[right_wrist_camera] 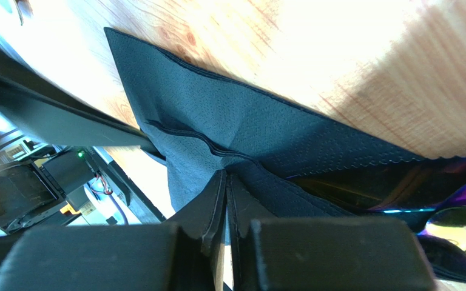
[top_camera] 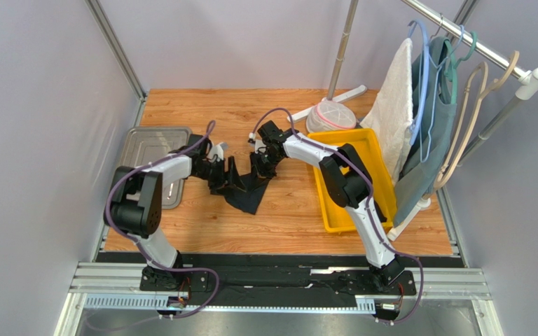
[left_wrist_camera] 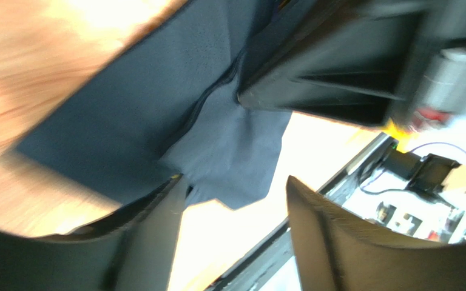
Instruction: Place the utensils on the paper napkin and roll it up
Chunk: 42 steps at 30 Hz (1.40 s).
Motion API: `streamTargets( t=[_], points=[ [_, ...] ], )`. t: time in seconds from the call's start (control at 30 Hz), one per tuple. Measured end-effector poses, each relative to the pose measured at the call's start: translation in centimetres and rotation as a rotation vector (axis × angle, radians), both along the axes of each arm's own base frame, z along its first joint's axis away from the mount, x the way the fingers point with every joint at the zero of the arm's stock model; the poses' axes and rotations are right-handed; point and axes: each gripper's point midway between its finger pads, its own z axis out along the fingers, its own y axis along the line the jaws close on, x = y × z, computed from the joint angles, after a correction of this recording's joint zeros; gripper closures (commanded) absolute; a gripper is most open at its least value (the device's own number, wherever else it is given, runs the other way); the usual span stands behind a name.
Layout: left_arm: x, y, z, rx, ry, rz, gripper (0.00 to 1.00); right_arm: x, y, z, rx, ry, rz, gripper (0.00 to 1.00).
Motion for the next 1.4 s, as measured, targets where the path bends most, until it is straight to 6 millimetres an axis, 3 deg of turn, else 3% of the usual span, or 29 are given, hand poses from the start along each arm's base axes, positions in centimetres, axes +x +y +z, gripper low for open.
streamTargets(
  t=[0.1,0.2,0.27,0.37,0.53,0.73,1.23,1.4],
  points=[
    [1.5,2.4,2.9,0.004,-0.113,0.065,0.13,0.0,0.0,0.0,0.002,0.003,0.002,0.94],
    [3.0,4.7,4.5,0.052,-0.194,0.110,0.14,-0.1,0.1,0.0,0.005,0.004,0.004,0.95],
    [3.9,5.7,4.4,0.087,-0.206,0.123,0.15,-0.1,0.1,0.0,0.009,0.005,0.008,0.95],
    [4.3,6.4,2.7,0.130,-0.166,0.120,0.17,-0.1,0.1,0.0,0.012,0.004,0.012,0.95],
    [3.4,6.5,-0.4,0.155,-0.059,0.106,0.23,-0.2,0.2,0.0,0.016,0.000,0.023,0.96],
    [3.6,5.5,-0.3,0.163,-0.041,0.077,0.28,-0.2,0.2,0.0,0.020,-0.004,0.035,0.96],
    [1.2,4.5,-1.0,0.184,0.081,0.089,0.35,-0.4,0.2,0.0,0.050,-0.034,0.090,0.97],
    [0.2,4.9,-0.2,0.195,0.037,0.098,0.35,-1.0,0.2,0.0,0.068,-0.066,0.134,0.97]
  ],
)
